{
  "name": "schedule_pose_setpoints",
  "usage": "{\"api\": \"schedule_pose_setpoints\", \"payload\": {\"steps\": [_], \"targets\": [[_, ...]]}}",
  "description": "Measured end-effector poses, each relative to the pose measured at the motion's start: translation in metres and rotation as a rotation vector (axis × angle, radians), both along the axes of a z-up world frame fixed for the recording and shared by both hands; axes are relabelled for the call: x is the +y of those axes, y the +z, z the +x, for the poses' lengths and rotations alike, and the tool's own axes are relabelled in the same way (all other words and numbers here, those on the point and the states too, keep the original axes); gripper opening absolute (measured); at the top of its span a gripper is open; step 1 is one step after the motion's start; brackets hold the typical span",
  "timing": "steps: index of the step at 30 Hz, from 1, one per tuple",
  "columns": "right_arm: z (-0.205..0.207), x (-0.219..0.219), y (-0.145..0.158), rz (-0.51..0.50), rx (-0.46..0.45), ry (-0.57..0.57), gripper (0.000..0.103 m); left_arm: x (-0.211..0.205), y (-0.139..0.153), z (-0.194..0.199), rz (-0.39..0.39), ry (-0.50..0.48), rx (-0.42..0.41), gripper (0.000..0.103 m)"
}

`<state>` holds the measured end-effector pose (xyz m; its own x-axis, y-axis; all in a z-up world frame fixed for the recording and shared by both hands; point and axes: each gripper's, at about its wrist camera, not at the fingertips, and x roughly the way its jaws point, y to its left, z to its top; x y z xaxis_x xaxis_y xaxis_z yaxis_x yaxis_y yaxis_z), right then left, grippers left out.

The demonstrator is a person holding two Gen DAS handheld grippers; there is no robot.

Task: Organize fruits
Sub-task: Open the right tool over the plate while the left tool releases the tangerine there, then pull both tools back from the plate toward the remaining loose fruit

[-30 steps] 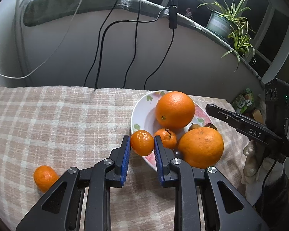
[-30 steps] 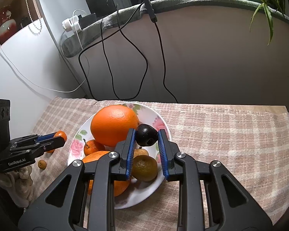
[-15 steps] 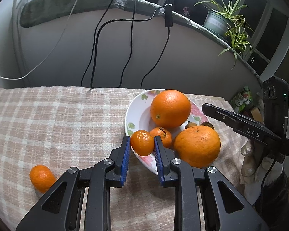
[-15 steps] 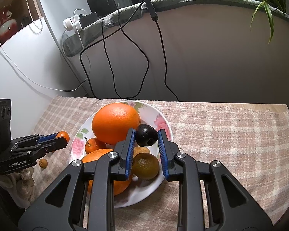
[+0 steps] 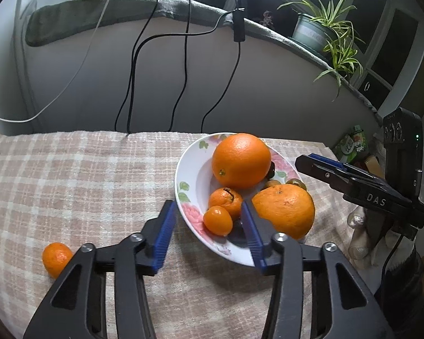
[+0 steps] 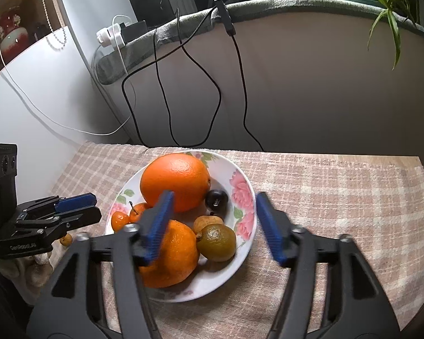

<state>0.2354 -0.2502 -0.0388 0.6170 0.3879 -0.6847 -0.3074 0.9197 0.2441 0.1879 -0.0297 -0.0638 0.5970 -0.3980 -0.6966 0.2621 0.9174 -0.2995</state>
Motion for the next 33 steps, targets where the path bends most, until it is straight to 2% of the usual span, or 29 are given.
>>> {"api": "schedule_pose_setpoints", "payload": {"steps": [2,6,18,33], "targets": [[-0.001,0.000,0.002,-0.001,-0.004,0.003,0.076,-0.001,0.001,-0.001,0.008,0.005,-0.005,0.067],[-0.003,0.002,0.004,-0.015,-0.011,-0.001,0.085,-0.003,0.004,-0.004,0.029,0.015,-0.020,0.071],[-0.010,0.008,0.012,-0.032,-0.029,0.007,0.086,-0.009,0.013,-0.014,0.111,0.033,-0.068,0.071],[-0.030,0.021,0.029,-0.036,-0.062,0.032,0.086,-0.002,0.023,-0.033,0.121,0.046,-0.097,0.071]]}}
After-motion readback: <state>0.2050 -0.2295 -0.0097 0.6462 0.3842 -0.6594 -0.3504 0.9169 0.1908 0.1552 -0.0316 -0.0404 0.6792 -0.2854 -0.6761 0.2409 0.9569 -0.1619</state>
